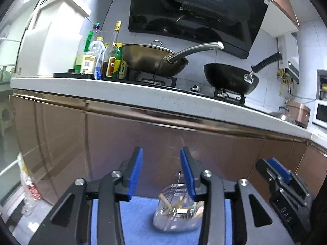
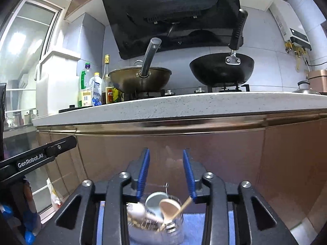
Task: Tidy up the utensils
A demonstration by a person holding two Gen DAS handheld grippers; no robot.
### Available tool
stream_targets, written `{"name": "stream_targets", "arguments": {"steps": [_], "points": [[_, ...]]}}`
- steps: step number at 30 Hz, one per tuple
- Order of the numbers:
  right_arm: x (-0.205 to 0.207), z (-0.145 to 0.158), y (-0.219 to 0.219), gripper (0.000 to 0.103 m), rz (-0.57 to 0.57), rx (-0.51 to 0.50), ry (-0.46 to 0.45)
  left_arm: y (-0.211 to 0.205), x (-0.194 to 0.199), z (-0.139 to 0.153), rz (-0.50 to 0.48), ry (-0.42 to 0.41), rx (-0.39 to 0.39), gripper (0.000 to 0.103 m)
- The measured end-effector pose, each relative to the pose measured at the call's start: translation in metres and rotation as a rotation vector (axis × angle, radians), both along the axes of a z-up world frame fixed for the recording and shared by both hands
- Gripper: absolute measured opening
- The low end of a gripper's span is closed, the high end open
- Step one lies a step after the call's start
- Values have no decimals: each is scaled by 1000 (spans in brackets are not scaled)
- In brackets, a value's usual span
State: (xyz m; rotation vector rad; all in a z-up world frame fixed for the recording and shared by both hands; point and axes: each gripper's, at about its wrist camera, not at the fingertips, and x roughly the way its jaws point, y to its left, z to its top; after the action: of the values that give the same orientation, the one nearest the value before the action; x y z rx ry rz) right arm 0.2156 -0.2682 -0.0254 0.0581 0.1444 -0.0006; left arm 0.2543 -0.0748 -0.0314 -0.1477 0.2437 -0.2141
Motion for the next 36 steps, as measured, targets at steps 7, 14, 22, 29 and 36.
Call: {"name": "stream_targets", "arguments": {"steps": [7,14,22,29,36], "points": [[-49,4,12,58,-7,-36,43,3,-57,4,30,16,74,50],[-104,1,18,78,-55,-75,81,11,-108,4,70,7,134,58],[-153,7,17,98,-97,-120,84,25,-153,0,101,13,163,60],[-185,7,9,103,-139,-96,108,38,-187,5,143,-12,176,67],[-208,12,5,103,-157,-81,109,47,-213,14,205,-55,187,68]]}}
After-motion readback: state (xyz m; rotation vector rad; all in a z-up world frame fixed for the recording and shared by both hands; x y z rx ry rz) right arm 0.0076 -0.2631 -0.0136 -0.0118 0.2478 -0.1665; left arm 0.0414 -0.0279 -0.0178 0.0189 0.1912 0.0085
